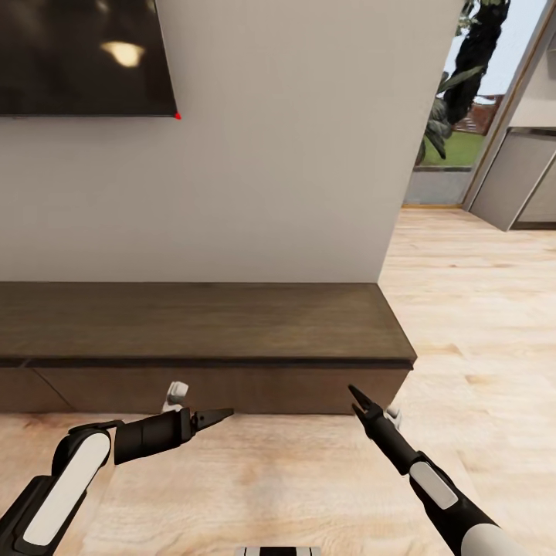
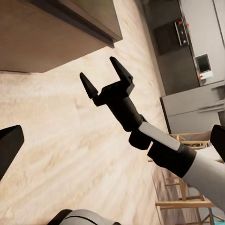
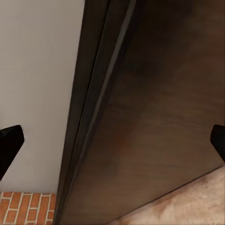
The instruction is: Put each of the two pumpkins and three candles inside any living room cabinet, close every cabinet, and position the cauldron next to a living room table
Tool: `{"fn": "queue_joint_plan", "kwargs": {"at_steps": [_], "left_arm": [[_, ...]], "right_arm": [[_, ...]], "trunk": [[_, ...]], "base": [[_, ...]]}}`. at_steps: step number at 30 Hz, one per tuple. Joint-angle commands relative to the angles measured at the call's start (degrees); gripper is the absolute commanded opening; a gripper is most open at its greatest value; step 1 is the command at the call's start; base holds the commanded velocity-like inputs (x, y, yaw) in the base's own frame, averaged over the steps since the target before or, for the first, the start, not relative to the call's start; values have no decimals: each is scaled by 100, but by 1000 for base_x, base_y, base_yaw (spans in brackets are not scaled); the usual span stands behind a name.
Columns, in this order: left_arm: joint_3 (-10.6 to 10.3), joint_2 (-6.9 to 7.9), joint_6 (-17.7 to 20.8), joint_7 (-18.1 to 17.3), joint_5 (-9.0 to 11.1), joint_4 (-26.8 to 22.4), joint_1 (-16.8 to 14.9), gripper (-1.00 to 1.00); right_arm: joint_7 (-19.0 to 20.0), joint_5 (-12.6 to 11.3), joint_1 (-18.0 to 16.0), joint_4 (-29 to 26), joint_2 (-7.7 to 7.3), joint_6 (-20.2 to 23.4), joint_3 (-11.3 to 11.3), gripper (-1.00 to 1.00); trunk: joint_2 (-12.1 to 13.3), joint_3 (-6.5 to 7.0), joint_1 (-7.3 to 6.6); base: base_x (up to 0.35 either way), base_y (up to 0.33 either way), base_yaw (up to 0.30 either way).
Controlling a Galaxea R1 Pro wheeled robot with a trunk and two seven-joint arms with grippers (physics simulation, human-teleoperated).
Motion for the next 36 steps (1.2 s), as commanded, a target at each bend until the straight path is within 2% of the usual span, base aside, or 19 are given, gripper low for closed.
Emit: {"fn": "queue_joint_plan", "kwargs": {"at_steps": [1,36], "left_arm": [[-2,3,17,-21,-9,-8,-4,100],[-11,3,17,-21,-7,-32,-4,100]], "right_arm": [[45,-61,-3,2,-5,41,25,100],[197,-61,-3,45,-5,190,7,100]], "trunk": [[-2,-5,0],[-2,-5,0]], "base": [[59,0,0],[100,-9,0]]}}
